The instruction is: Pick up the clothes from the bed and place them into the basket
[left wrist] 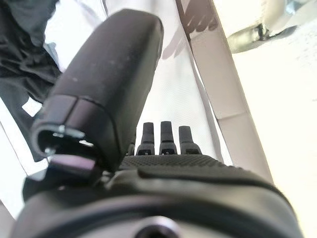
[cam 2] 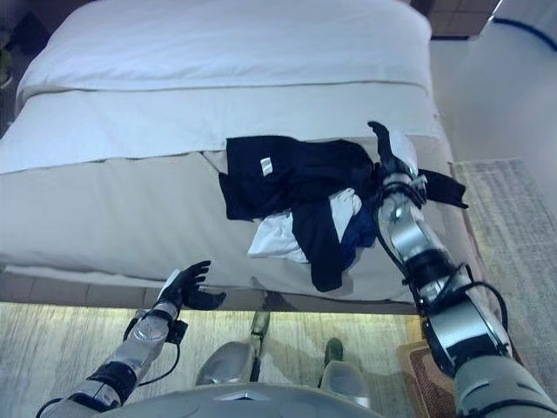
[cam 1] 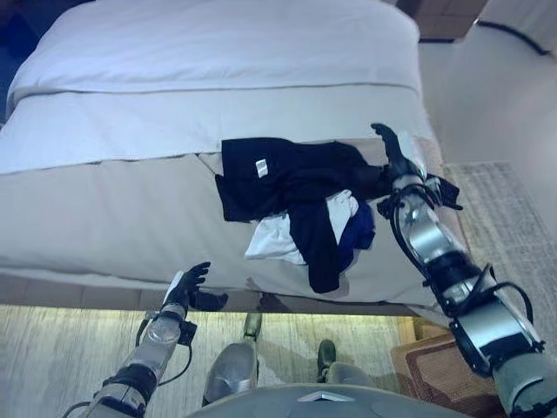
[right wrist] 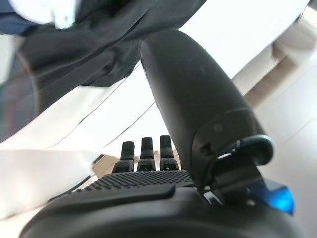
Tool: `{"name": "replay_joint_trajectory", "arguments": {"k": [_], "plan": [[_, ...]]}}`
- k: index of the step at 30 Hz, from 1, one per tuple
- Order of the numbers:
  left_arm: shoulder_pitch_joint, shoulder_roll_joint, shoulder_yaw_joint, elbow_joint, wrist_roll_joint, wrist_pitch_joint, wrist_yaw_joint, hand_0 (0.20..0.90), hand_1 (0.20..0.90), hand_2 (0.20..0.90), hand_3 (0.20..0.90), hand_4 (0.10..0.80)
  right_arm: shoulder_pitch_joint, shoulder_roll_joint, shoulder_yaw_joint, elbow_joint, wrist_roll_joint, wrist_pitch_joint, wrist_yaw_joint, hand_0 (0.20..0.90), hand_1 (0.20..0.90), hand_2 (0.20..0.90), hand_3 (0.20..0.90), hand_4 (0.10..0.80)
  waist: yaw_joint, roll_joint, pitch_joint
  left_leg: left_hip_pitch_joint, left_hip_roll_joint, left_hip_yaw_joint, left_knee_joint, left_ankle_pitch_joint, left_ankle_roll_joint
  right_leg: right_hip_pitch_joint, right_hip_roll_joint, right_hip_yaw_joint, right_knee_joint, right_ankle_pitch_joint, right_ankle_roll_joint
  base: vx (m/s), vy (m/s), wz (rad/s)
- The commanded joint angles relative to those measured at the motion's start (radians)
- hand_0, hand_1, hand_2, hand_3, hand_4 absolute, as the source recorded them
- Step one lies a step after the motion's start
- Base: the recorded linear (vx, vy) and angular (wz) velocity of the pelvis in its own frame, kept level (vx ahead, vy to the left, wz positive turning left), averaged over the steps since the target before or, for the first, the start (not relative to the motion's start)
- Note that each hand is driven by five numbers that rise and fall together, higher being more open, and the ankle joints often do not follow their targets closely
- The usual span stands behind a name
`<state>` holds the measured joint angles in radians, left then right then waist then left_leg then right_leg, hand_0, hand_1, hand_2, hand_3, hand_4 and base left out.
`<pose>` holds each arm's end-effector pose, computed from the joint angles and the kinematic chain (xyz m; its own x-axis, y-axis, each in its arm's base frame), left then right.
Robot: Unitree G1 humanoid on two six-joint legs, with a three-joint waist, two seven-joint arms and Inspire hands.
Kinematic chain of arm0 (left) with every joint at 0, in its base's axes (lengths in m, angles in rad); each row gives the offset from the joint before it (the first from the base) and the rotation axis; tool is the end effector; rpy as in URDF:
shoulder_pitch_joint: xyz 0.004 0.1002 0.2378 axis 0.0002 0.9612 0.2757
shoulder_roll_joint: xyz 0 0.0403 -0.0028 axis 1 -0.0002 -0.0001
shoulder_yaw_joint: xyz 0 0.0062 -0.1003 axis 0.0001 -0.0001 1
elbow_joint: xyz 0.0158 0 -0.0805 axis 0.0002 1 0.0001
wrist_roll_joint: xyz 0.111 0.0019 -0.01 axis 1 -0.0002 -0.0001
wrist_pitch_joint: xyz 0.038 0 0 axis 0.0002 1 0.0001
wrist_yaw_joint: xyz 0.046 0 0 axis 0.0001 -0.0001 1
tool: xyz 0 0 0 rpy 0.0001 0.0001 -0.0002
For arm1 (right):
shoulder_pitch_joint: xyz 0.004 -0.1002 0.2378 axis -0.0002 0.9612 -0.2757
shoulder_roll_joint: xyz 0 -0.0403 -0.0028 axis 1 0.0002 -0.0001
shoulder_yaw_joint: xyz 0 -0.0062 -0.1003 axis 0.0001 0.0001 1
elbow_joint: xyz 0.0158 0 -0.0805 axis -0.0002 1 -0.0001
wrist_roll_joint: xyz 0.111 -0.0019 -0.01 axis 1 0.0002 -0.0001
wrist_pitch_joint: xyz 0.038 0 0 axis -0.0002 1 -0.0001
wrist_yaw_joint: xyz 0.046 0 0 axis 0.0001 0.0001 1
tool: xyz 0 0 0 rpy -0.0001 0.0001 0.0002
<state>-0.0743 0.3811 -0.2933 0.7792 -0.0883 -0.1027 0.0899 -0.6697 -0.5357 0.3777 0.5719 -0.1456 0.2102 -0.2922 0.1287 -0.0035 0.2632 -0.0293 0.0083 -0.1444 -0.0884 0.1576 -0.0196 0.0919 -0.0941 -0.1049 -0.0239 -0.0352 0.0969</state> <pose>0.1735 0.2242 -0.0652 0.8116 0.0985 -0.5758 0.1533 0.9152 0.3726 0.3260 -0.2033 0.1086 0.9812 -0.1856 0.0534 0.1594 0.6220 -0.7666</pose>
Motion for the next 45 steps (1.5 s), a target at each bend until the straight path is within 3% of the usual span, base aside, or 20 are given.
{"name": "replay_joint_trajectory", "arguments": {"k": [1, 6, 9, 16, 18, 19, 26, 32, 33, 34, 35, 36, 45], "plan": [[-0.034, 0.037, -0.05, -0.106, -0.011, -0.065, -0.003, 0.9, 0.9, 0.9, 0.9, 0.8, -0.239, -0.121, 0.066, 0.019, 0.012, -0.01, -0.005, 0.9, 0.9, 0.9, 0.9, 0.8, 0.04, -0.033, -0.021, 0.003, -0.055, 0.031, 0.113, -0.173, 0.036, -0.11, -0.01, 0.009, 0.085, 0.056, -0.028, -0.017, 0.056, 0.38], [-0.071, 0.077, -0.082, -0.225, -0.088, -0.099, 0.007, 0.9, 0.9, 0.9, 0.9, 0.8, -0.407, -0.174, 0.127, 0.144, 0.068, 0.011, -0.025, 0.9, 0.9, 0.9, 0.9, 0.8, 0.087, 0.005, 0.077, -0.11, -0.067, 0.008, 0.211, -0.175, 0.025, -0.193, -0.038, -0.065, 0.189, 0.01, -0.047, -0.102, 0.09, 0.27], [-0.078, 0.097, -0.083, -0.29, -0.123, -0.124, 0.016, 0.9, 0.9, 0.9, 0.9, 0.8, -0.463, -0.192, 0.137, 0.187, 0.094, 0.024, -0.052, 0.9, 0.9, 0.9, 0.9, 0.8, 0.112, 0.031, 0.15, -0.201, -0.089, -0.004, 0.312, -0.187, 0.024, -0.27, -0.059, -0.096, 0.298, -0.026, -0.061, -0.063, 0.074, 0.23], [-0.071, 0.105, -0.094, -0.453, -0.201, -0.139, 0.029, 0.9, 0.9, 0.9, 0.9, 0.8, -0.557, -0.185, 0.12, 0.327, 0.145, 0.072, -0.093, 0.9, 0.9, 0.9, 0.9, 0.8, 0.167, 0.081, 0.257, -0.395, -0.154, -0.001, 0.542, -0.256, 0.053, -0.467, -0.106, -0.133, 0.588, -0.127, -0.089, -0.003, 0.062, 0.34], [-0.063, 0.111, -0.098, -0.495, -0.221, -0.14, 0.032, 0.9, 0.9, 0.9, 0.9, 0.8, -0.581, -0.197, 0.123, 0.343, 0.178, 0.085, -0.095, 0.9, 0.9, 0.9, 0.9, 0.8, 0.179, 0.093, 0.257, -0.461, -0.169, -0.003, 0.597, -0.273, 0.058, -0.53, -0.114, -0.141, 0.651, -0.148, -0.097, 0.071, 0.013, 0.27], [-0.051, 0.114, -0.1, -0.513, -0.23, -0.145, 0.03, 0.9, 0.9, 0.9, 0.9, 0.8, -0.587, -0.203, 0.122, 0.353, 0.183, 0.09, -0.096, 0.9, 0.9, 0.9, 0.9, 0.8, 0.185, 0.097, 0.257, -0.485, -0.175, -0.003, 0.636, -0.313, 0.061, -0.557, -0.116, -0.134, 0.698, -0.187, -0.094, 0.105, -0.013, 0.3], [0.018, 0.148, -0.091, -0.617, -0.271, -0.177, 0.026, 0.9, 0.9, 0.9, 0.9, 0.8, -0.655, -0.243, 0.15, 0.372, 0.246, 0.137, -0.101, 0.9, 0.9, 0.9, 0.9, 0.8, 0.215, 0.126, 0.257, -0.68, -0.195, 0.002, 0.797, -0.343, 0.074, -0.755, -0.13, -0.141, 0.879, -0.233, -0.112, 0.028, 0.016, 0.16], [0.049, 0.167, -0.072, -0.663, -0.272, -0.188, 0.038, 0.9, 0.9, 0.9, 0.9, 0.8, -0.696, -0.27, 0.175, 0.392, 0.308, 0.179, -0.074, 0.9, 0.9, 0.9, 0.9, 0.8, 0.227, 0.125, 0.257, -0.774, -0.208, -0.003, 0.903, -0.374, 0.084, -0.848, -0.125, -0.132, 0.967, -0.261, -0.123, 0.025, -0.017, 0.06], [0.052, 0.17, -0.069, -0.666, -0.274, -0.189, 0.038, 0.9, 0.9, 0.9, 0.9, 0.8, -0.696, -0.274, 0.174, 0.39, 0.314, 0.182, -0.074, 0.853, 0.853, 0.853, 0.845, 0.745, 0.227, 0.125, 0.257, -0.78, -0.209, -0.003, 0.911, -0.376, 0.085, -0.853, -0.125, -0.132, 0.972, -0.262, -0.124, 0.011, -0.023, 0.06], [0.06, 0.178, -0.057, -0.671, -0.281, -0.192, 0.029, 0.9, 0.9, 0.9, 0.9, 0.8, -0.695, -0.28, 0.168, 0.401, 0.321, 0.183, -0.073, 0.5, 0.5, 0.5, 0.433, 0.333, 0.23, 0.124, 0.257, -0.796, -0.212, -0.003, 0.933, -0.384, 0.087, -0.868, -0.123, -0.13, 0.986, -0.267, -0.125, 0.0, 0.0, 0.0], [0.065, 0.177, -0.054, -0.672, -0.278, -0.193, 0.029, 0.9, 0.9, 0.9, 0.9, 0.8, -0.699, -0.282, 0.171, 0.412, 0.323, 0.181, -0.077, 0.5, 0.5, 0.5, 0.433, 0.333, 0.231, 0.125, 0.257, -0.801, -0.212, -0.003, 0.94, -0.386, 0.088, -0.873, -0.121, -0.129, 0.992, -0.268, -0.126, 0.015, -0.031, 0.0], [0.07, 0.179, -0.05, -0.671, -0.276, -0.196, 0.025, 0.9, 0.9, 0.9, 0.9, 0.8, -0.704, -0.286, 0.172, 0.422, 0.328, 0.182, -0.08, 0.3, 0.3, 0.3, 0.2, 0.1, 0.232, 0.125, 0.257, -0.806, -0.212, -0.002, 0.95, -0.39, 0.088, -0.878, -0.121, -0.129, 1.0, -0.271, -0.127, 0.0, 0.0, 0.0], [0.095, 0.197, -0.047, -0.686, -0.279, -0.211, 0.015, 0.9, 0.9, 0.9, 0.9, 0.8, -0.731, -0.309, 0.167, 0.412, 0.364, 0.161, -0.137, 0.3, 0.3, 0.3, 0.2, 0.1, 0.227, 0.12, 0.257, -0.759, -0.206, -0.005, 0.943, -0.397, 0.078, -0.823, -0.105, -0.132, 0.972, -0.258, -0.126, 0.017, -0.018, -0.03]]}}
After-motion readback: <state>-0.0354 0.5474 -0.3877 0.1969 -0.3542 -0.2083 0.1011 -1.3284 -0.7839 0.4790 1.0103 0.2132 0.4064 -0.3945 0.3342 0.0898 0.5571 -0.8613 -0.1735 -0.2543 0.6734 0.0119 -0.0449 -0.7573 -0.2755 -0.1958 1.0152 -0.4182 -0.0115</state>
